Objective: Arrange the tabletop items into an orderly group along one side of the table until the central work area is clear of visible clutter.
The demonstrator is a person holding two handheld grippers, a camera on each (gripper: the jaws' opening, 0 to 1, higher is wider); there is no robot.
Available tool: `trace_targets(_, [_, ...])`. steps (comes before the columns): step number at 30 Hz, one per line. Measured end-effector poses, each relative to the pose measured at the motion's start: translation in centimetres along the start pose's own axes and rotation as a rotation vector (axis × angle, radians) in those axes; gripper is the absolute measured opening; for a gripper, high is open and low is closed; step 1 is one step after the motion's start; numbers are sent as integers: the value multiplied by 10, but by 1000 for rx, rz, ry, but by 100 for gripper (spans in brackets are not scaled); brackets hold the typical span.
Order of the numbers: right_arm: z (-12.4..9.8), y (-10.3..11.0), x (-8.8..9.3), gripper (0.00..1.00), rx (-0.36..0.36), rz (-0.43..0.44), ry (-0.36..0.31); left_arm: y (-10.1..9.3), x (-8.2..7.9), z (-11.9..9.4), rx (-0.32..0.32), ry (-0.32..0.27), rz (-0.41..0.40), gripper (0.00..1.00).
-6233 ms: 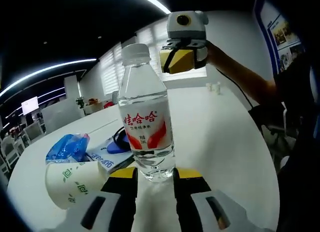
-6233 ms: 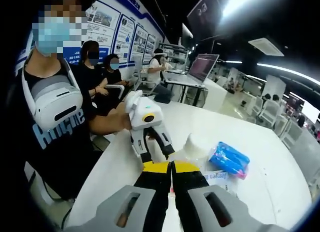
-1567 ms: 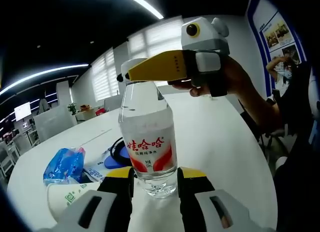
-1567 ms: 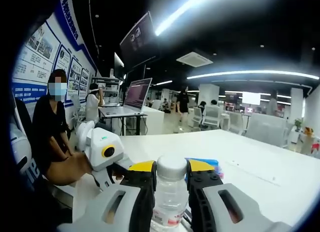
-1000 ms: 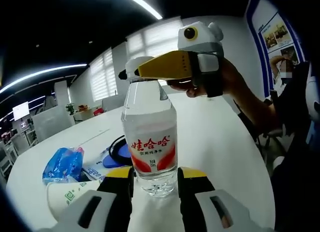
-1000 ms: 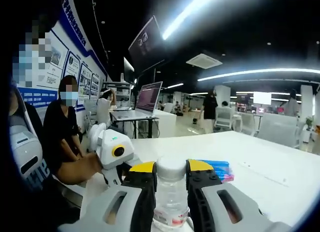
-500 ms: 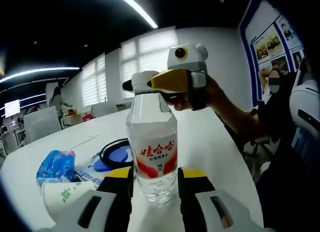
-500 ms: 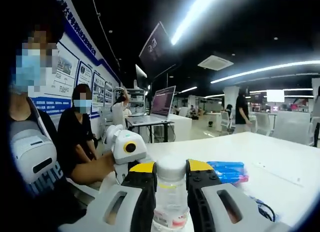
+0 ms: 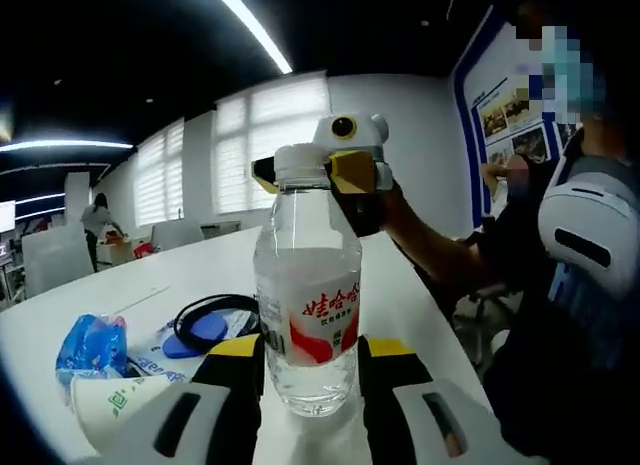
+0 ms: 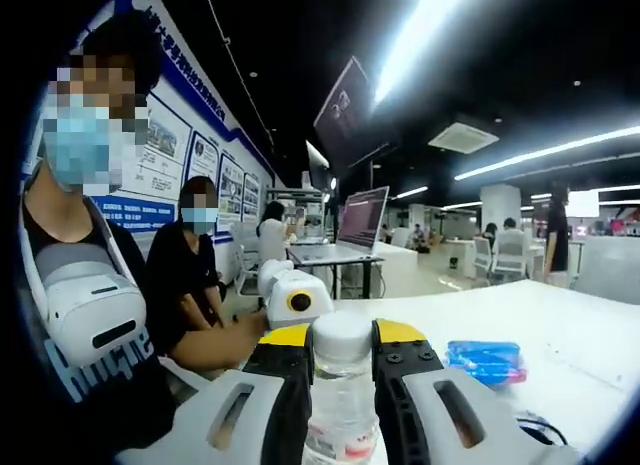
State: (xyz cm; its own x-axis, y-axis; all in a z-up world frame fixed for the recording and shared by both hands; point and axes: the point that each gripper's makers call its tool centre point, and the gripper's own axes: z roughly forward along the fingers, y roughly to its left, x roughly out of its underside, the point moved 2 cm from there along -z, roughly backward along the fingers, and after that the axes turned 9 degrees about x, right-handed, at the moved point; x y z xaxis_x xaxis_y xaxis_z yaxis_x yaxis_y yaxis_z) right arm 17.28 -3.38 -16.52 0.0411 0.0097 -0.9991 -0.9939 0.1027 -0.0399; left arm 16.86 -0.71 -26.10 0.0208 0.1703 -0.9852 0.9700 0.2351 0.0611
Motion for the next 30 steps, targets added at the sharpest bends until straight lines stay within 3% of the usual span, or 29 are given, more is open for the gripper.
trace_targets(10, [1, 20, -7, 17, -116, 20, -29, -18, -8, 0, 100, -43, 19, 38])
trace_targets(17, [2, 33, -14, 17, -191, 37, -62, -30, -18, -3, 173, -103, 21, 39])
trace_targets(21, [1, 42, -21, 17, -247, 59, -97, -41, -28, -5, 241, -167, 16, 39])
trace_targets(30, [-3, 60, -33, 17, -350, 85, -165, -56, -41, -3, 318, -237, 28, 39])
